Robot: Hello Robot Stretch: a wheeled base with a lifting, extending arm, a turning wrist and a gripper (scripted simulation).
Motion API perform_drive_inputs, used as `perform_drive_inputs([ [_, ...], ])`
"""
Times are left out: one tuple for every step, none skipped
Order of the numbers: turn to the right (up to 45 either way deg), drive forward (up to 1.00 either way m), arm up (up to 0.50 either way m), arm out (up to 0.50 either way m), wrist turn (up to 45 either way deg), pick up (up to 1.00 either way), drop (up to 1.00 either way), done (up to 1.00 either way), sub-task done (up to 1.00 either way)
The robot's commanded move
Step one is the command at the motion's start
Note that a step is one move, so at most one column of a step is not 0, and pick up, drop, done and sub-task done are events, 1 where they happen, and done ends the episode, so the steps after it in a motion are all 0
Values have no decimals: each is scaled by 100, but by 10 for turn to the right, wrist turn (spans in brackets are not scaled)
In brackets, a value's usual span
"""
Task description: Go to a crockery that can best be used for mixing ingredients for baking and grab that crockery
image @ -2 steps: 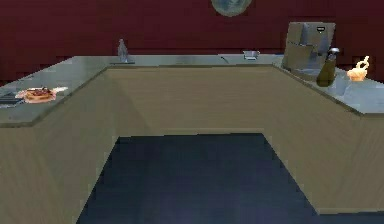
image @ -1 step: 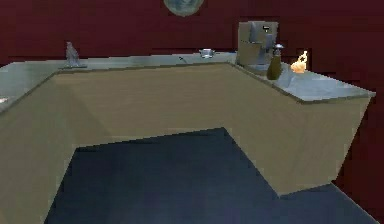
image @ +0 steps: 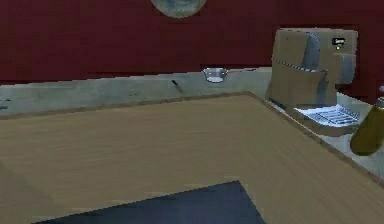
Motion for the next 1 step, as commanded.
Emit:
perform_drive_inputs([
  [0,75,0,0,0,0,0,0,0],
])
